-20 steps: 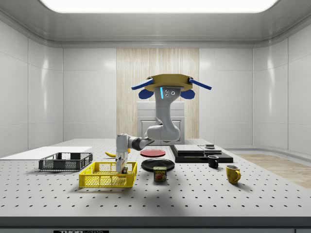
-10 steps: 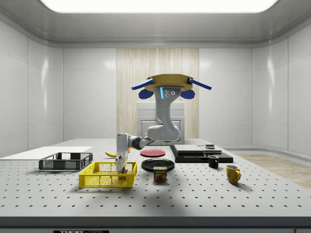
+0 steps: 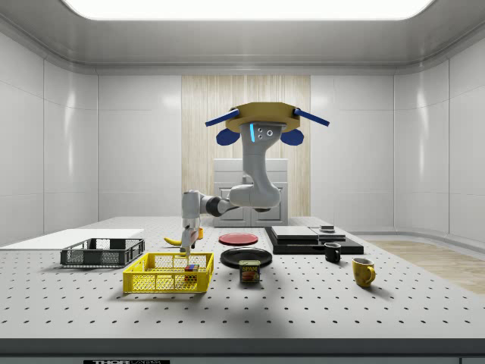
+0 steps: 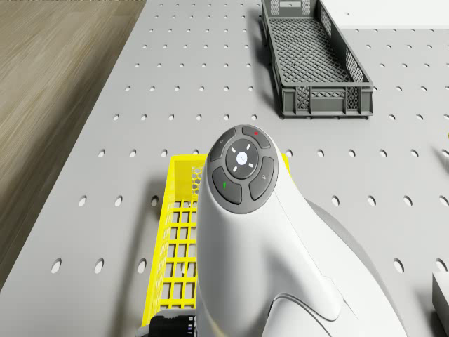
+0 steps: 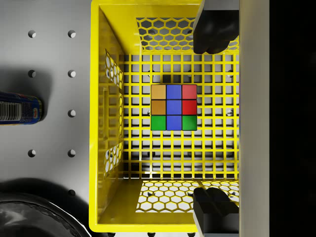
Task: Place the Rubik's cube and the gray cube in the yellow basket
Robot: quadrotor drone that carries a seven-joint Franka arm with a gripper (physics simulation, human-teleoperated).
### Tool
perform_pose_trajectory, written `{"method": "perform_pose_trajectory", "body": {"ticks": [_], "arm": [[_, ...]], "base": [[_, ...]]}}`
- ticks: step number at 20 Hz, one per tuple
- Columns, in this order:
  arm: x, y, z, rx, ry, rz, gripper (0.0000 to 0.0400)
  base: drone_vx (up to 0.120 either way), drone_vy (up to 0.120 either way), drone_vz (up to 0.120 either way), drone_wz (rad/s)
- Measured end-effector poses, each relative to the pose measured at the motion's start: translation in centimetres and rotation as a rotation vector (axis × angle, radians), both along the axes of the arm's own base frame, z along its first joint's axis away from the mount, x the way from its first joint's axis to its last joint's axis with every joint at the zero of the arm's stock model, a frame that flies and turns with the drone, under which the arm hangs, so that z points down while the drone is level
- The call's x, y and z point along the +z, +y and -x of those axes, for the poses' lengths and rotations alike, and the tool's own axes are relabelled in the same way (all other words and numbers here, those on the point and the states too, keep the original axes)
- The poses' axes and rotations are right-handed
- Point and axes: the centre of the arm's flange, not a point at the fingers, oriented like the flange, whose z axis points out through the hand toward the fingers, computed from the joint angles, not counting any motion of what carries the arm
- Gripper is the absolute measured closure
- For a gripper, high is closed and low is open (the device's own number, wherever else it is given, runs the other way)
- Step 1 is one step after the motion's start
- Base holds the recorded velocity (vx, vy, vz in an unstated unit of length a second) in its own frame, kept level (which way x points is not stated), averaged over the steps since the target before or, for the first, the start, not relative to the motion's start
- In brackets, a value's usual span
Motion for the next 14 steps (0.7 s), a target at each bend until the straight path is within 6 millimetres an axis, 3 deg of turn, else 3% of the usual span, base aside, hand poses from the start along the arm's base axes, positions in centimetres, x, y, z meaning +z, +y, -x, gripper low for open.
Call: {"method": "perform_pose_trajectory", "body": {"ticks": [13, 14], "arm": [[-0.33, 0.01, 0.00, 0.000, 0.000, 0.000, 0.0000], [-0.33, 0.01, 0.00, 0.000, 0.000, 0.000, 0.0000]], "base": [[0.000, -0.120, 0.000, 0.000], [0.120, -0.120, 0.000, 0.000]]}}
